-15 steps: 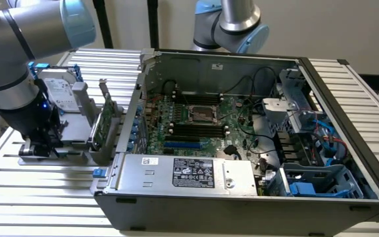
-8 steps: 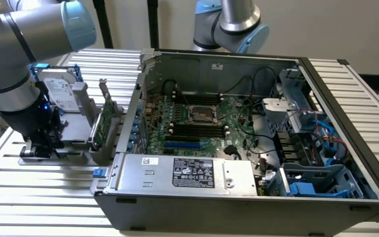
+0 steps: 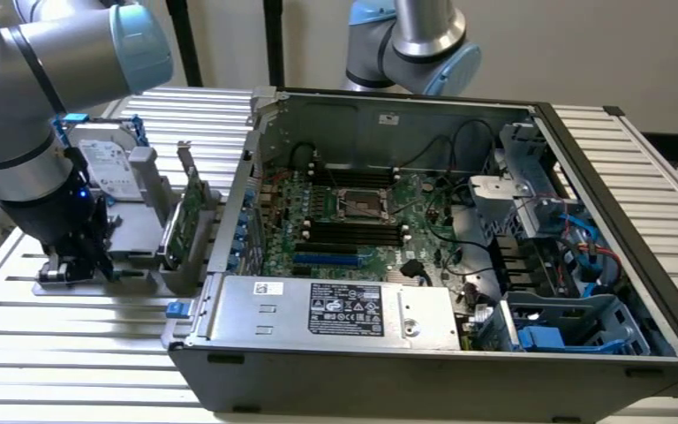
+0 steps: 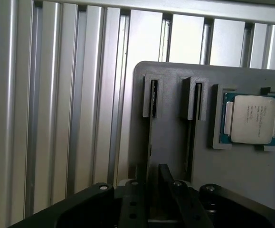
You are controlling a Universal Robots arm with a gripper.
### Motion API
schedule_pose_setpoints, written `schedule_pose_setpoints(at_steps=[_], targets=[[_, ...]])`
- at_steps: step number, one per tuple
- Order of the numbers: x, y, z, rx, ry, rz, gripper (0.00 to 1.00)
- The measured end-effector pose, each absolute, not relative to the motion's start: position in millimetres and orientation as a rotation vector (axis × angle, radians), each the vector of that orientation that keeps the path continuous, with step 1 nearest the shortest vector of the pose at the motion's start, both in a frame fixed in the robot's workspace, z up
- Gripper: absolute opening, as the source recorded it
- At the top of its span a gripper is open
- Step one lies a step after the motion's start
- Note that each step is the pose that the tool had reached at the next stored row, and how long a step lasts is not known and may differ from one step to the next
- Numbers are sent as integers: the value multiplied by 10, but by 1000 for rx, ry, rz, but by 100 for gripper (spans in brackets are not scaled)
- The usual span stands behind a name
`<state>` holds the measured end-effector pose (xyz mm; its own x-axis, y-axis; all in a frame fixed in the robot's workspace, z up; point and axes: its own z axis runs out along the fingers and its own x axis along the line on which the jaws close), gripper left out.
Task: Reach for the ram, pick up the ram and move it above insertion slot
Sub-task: 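Pick up the ram and move it above insertion slot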
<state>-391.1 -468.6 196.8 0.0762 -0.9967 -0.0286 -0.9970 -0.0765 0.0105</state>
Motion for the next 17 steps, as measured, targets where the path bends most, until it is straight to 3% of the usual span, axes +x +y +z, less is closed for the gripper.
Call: schedule_pose_setpoints(at_steps=[1, 4, 17], targets=[[-3911, -4685, 1968, -2295, 2128, 44, 16], [-3911, -4685, 1968, -2295, 2128, 44, 13], [-3911, -4685, 1968, -2295, 2128, 44, 13]])
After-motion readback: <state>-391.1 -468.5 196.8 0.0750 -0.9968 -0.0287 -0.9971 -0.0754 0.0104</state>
